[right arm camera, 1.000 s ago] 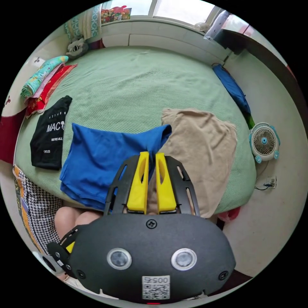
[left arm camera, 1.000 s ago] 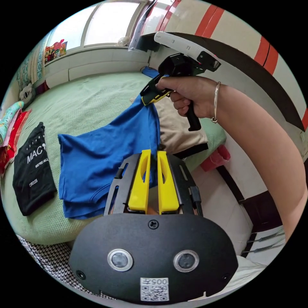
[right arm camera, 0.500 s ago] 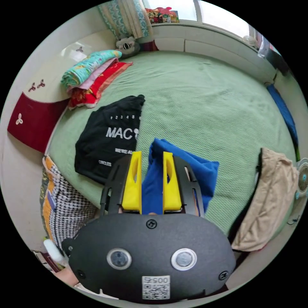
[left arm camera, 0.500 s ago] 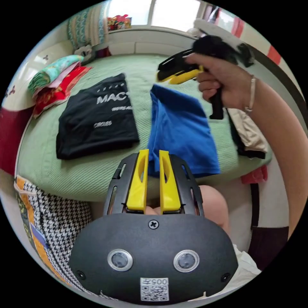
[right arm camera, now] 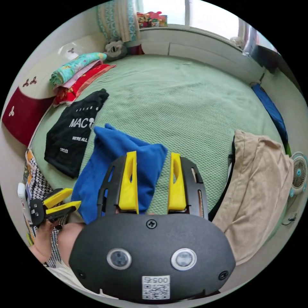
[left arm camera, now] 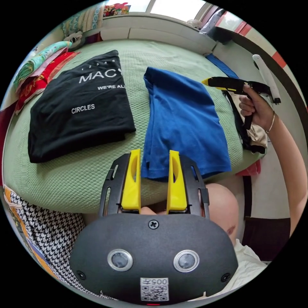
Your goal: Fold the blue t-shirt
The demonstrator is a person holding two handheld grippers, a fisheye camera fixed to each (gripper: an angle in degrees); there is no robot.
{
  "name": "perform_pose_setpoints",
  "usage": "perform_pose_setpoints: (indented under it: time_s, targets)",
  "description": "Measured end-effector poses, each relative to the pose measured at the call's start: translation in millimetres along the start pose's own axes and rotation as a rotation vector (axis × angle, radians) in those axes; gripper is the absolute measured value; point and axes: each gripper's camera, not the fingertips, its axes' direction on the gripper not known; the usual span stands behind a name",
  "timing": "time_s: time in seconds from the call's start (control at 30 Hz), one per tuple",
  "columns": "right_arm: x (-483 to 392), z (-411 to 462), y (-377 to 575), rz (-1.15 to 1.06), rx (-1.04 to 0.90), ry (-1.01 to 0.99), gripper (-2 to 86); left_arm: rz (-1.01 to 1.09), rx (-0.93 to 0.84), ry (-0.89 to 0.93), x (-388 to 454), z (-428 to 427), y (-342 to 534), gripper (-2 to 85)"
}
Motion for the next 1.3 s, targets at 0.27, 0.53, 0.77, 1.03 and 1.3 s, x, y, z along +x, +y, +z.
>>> perform_pose_setpoints:
  time_s: [0.27, 0.53, 0.77, 1.03, 1.3]
  targets:
    - [3.0, 32.9, 18.9, -0.031, -0.041, 0.012, 14.2, 0.056, -0.034, 0.064, 5.4, 5.3, -8.0, 9.1]
    - [7.9, -11.9, 43.6, 0.014, 0.031, -0.099, 1.0, 0.053, 0.004, -0.001, 30.0, -22.8, -1.9, 4.9]
    - [14.6, -122.1, 75.0, -0.024, 0.174, -0.085, 0.7, 0.1, 0.119, -0.026, 76.4, -85.6, 14.5, 4.8]
    - [68.9, -270.6, 107.2, 0.001, 0.31, 0.026, 0.7, 0.264, 0.284, 0.09, 185.1, -161.6, 14.8, 4.9]
    - [170.1, -368.6, 105.1, 0.153, 0.288, 0.288, 4.3, 0.224, 0.304, 0.303, 306.6, -104.7, -47.1, 5.1]
